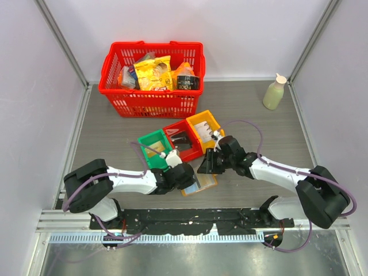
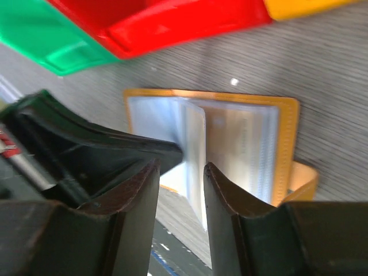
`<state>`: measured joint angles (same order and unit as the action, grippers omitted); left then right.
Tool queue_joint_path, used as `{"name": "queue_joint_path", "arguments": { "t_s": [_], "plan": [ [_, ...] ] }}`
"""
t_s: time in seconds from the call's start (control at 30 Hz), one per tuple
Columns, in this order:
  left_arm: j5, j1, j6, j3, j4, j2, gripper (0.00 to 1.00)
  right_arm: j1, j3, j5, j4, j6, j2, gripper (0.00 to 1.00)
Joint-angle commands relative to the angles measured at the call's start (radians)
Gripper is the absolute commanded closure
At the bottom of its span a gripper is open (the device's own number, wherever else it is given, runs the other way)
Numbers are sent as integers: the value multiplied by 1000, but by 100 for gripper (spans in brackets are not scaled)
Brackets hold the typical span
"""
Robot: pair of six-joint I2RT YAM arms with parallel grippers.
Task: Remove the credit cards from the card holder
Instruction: Remove the credit card from the card holder.
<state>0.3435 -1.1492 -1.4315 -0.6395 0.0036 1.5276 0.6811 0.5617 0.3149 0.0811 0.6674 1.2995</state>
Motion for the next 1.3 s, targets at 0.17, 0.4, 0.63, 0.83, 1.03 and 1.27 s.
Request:
{"name": "queue_joint_path", "arguments": {
  "t_s": [0.17, 0.4, 0.63, 0.83, 1.03, 1.27],
  "plan": [
    [3, 3, -9, 57, -13, -4, 100, 12, 26, 168, -170, 90, -26, 61],
    [52, 3, -61, 139, -22, -180, 87, 40, 47, 185, -175, 92, 23, 62],
    [149, -11, -99, 192, -187, -438, 82, 100, 81, 170, -175, 86, 87, 62],
    [200, -10, -101, 210, -245, -558, 83, 121, 109, 139, -119, 38, 133, 60],
    [132, -4, 14, 152, -119, -408, 91, 51, 35, 84, -147, 5, 98, 61],
    [63, 28, 69, 112, -44, -224, 99, 32, -52, 147, -328, 26, 147, 63]
  ]
}}
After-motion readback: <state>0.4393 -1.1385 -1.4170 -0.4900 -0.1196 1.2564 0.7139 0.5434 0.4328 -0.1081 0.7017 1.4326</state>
